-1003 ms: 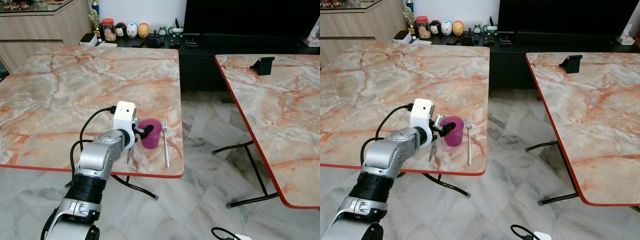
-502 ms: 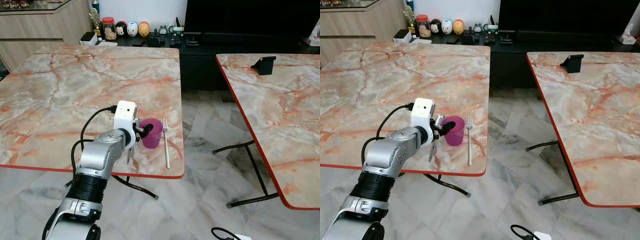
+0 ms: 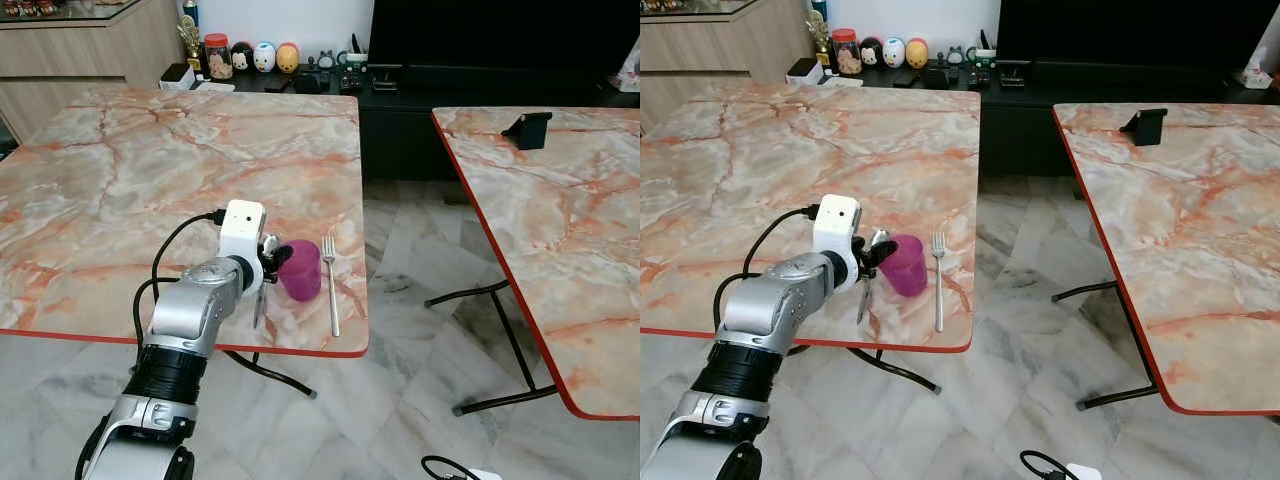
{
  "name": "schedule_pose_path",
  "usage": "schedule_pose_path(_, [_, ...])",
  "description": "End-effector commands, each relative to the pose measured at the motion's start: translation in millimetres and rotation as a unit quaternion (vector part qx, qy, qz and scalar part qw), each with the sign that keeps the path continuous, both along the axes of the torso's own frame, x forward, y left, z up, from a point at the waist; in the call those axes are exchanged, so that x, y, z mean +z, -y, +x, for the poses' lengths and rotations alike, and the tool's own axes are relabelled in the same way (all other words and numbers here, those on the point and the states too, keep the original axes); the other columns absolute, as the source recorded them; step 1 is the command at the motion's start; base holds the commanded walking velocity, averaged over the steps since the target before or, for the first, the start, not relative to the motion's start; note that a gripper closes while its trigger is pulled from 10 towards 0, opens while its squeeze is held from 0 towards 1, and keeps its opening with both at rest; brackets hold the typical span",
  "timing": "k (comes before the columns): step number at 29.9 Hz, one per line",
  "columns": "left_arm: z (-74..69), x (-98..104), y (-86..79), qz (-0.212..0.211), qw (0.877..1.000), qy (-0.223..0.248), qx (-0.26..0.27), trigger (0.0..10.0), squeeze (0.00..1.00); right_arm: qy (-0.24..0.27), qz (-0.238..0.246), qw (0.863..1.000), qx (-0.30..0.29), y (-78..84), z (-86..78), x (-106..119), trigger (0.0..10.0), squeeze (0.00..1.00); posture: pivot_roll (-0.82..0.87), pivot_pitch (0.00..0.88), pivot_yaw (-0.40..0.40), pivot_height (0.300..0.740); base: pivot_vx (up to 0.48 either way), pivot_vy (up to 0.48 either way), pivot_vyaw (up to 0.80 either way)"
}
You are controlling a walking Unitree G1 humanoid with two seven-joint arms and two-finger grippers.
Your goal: Setting the table
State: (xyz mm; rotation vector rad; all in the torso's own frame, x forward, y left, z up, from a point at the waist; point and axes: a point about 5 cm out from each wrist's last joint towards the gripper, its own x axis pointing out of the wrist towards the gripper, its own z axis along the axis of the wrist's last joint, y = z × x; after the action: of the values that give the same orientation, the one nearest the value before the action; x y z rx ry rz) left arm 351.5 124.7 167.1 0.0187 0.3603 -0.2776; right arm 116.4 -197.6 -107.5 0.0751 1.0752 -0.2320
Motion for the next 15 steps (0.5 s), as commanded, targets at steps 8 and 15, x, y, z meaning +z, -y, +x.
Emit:
schedule_pose_path(8, [-1.2, -0.7, -2.2, 0.011, 1.000, 0.001, 0.001, 0.0, 0.00, -0.004, 0.002, 1.000, 0.004, -0.1, -1.9, -0.6, 10.0, 0.00, 0.11, 0.000, -0.023, 0.711, 0.000, 0.000, 0.00])
schedule_pose_path(15, [-1.5, 0.8, 0.6, 0.005, 1.000, 0.000, -0.011, 0.0, 0.00, -0.004, 0.004, 1.000, 0.003, -0.5, -1.3, -0.5, 10.0, 0.00, 0.11, 0.000, -0.021, 0.711, 0.000, 0.000, 0.00])
